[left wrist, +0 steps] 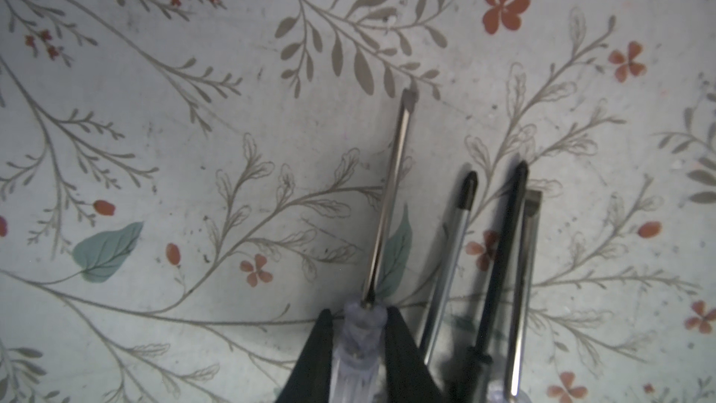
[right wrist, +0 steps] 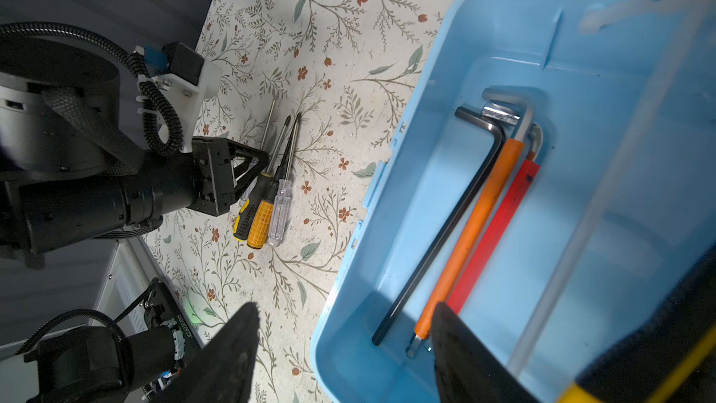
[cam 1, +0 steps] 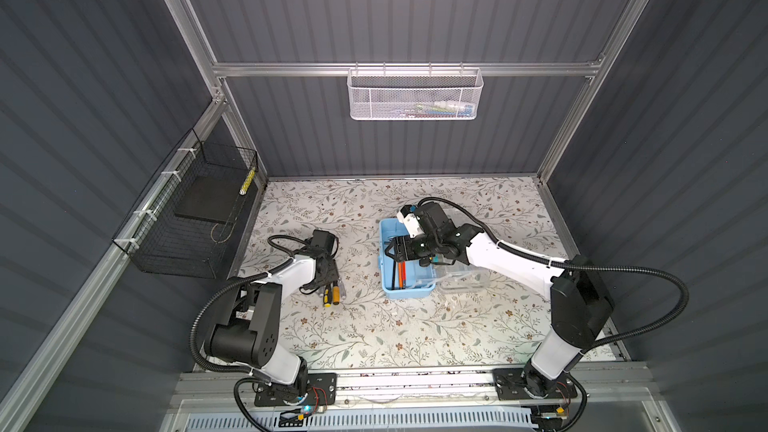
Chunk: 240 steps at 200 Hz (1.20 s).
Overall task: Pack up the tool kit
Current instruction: 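Lower the left gripper onto the clear-handled screwdriver and close it, then lift the clear-handled screwdriver with the left gripper and carry it into the box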
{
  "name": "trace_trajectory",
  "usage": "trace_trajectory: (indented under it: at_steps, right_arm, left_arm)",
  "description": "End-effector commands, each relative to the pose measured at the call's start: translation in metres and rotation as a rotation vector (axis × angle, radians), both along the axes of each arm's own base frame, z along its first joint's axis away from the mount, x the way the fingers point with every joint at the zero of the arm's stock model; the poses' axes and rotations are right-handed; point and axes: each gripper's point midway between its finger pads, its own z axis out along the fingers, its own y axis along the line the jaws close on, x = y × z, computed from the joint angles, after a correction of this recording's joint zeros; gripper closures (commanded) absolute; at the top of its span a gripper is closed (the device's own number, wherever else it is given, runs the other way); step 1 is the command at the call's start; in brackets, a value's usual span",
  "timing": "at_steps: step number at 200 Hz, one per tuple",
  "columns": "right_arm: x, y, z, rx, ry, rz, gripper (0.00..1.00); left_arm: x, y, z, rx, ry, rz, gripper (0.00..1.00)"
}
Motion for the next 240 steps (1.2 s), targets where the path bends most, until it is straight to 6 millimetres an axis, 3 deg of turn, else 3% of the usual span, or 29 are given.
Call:
trace_trajectory:
  at_steps: [1,67,84,91,158,186,205,240]
  right_arm:
    - [-0.001,-0.004,-0.001,0.001,-0.001,0.005,0.29]
    - [0.002,-0.007,0.001,0.008,-0.006,-0.009,0.29]
    - [0.003,-0.008,0.002,0.011,-0.006,-0.012,0.29]
    - [0.004,-0.008,0.002,0.014,-0.003,-0.014,0.29]
    - [0.006,-0.017,0.019,0.047,-0.030,-0.033,0.29]
    - [0.011,-0.031,0.032,0.072,-0.047,-0.071,0.29]
    - [0.015,-0.046,0.046,0.103,-0.069,-0.110,0.29]
    - [0.022,-0.086,0.077,0.127,-0.155,-0.212,0.29]
  left_arm:
    - [0.001,-0.002,-0.003,0.001,0.026,-0.014,0.78]
    - [0.010,-0.002,0.007,0.011,-0.005,-0.017,0.86]
    - [0.013,-0.002,0.015,0.012,-0.017,-0.022,0.94]
    - [0.015,-0.002,0.020,0.010,-0.027,-0.025,1.00]
    - [0.020,-0.004,0.083,-0.012,-0.143,-0.033,1.00]
    - [0.028,-0.027,0.125,-0.171,-0.271,-0.046,1.00]
    - [0.034,-0.054,0.156,-0.298,-0.371,-0.077,1.00]
    - [0.038,-0.142,0.217,-0.501,-0.538,-0.203,1.00]
